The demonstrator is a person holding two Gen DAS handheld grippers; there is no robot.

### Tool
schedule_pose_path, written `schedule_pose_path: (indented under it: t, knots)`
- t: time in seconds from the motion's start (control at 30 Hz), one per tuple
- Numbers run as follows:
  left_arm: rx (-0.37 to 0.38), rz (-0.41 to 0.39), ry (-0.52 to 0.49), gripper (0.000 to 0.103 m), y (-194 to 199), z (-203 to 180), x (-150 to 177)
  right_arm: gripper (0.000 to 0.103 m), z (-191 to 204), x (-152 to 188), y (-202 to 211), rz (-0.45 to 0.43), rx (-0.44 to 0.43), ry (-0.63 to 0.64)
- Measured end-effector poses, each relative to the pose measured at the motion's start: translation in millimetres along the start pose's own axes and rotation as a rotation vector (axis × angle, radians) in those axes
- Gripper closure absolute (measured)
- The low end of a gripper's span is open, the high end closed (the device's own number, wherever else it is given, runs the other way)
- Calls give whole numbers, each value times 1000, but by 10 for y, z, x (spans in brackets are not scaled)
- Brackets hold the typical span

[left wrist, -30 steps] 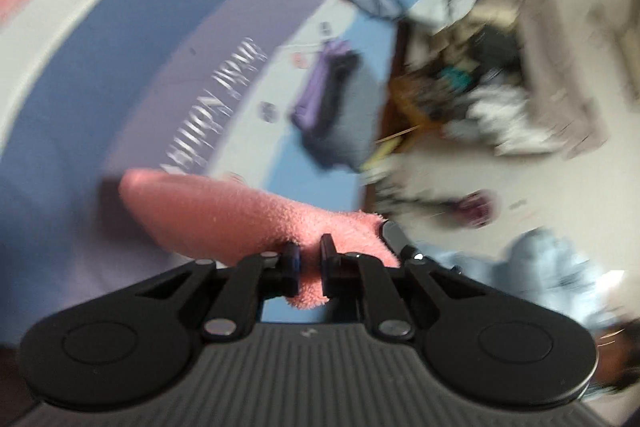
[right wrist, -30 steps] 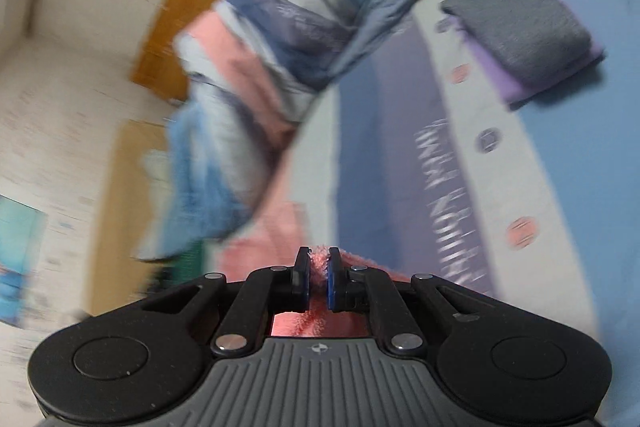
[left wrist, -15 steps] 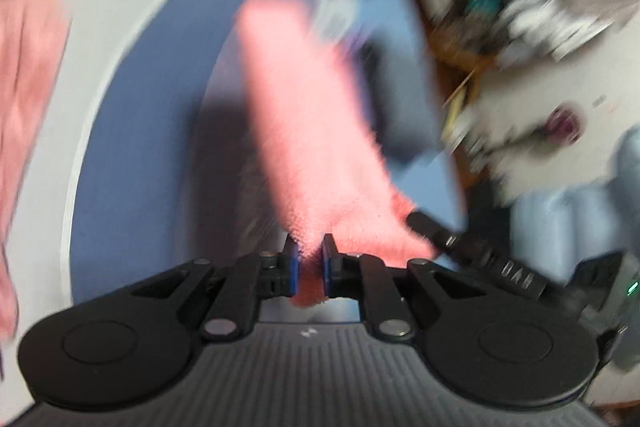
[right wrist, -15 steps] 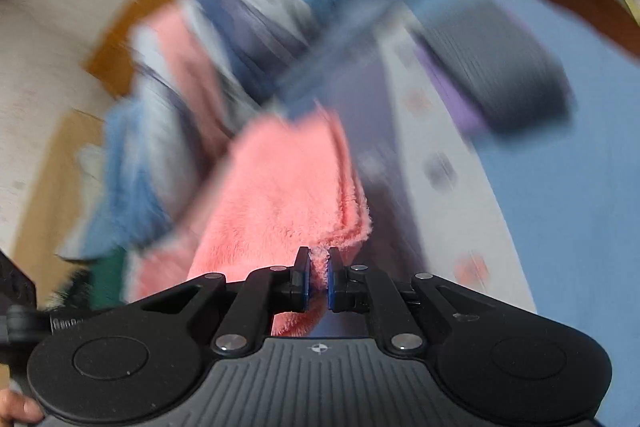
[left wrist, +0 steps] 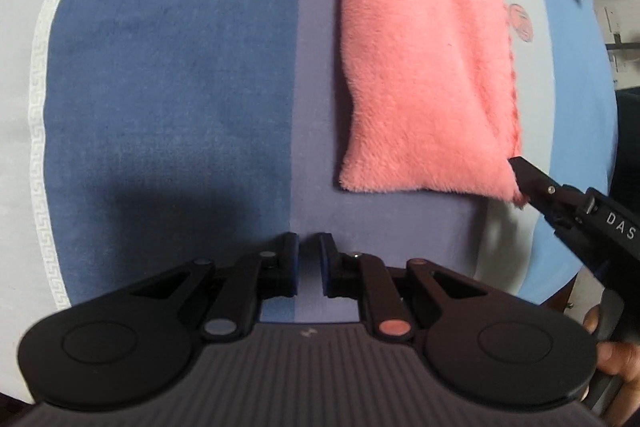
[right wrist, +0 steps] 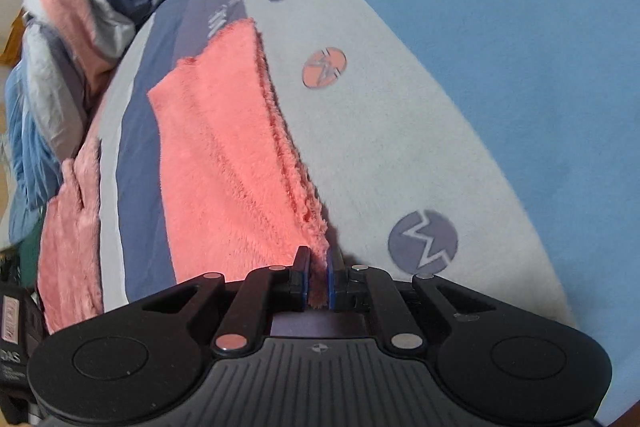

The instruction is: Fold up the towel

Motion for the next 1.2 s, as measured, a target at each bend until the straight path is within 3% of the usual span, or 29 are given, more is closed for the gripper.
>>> schedule_pose_path:
  t: [0.03, 0.1, 0.23, 0.3, 0.4, 0.53, 0.6, 0.7, 0.73, 0.83, 1.0, 1.1, 1.2]
  knots:
    - [7, -17, -7, 89, 67, -21, 12, 91, 9, -15, 39, -10, 9, 22]
    - [22, -52, -19, 76, 198, -56, 20, 87, 0, -39, 134, -34, 36, 68]
    - [15, -129, -47, 71, 434, -95, -2, 82, -48, 2, 264, -36, 64, 134]
    - [-16, -178, -74, 47, 512, -146, -5, 69, -25, 73, 295, -23, 24, 142]
    - [-31, -230, -112, 34, 536, -226, -45, 61, -3, 137, 246, -9, -30, 108]
    - [-36, -252, -142, 33, 515, -335, -67, 64, 77, 64, 118, -36, -29, 124]
    - [-29, -270, -156, 26, 460, -456, -165, 76, 160, 32, 45, -23, -68, 156]
    - [28, -322, -187, 23, 276, -656, -260, 99, 221, -9, -41, 2, -66, 211]
    - [54, -337, -197, 23, 267, -697, -276, 100, 220, -26, -53, 5, -56, 225]
    - [102, -356, -217, 14, 232, -784, -325, 101, 140, -94, -17, -11, -10, 240]
    - [-13, -307, -215, 14, -64, -713, -415, 100, 9, -208, 47, -38, 69, 265]
    - [-102, -286, -234, 14, -211, -607, -419, 88, -36, -252, 72, -46, 46, 222]
    - [-157, -280, -243, 14, -261, -470, -386, 77, 35, -349, 117, -112, 1, 210]
Point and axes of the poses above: each gripper's, at about its wrist camera, not at the fingertips, and y roughly against the way its jaws point, z to its left, x to its underside, the point moved 8 cm from there along -y, roughly the way its jaws point, and after that the axes turned 7 degrees about y, right-handed, at the moved point
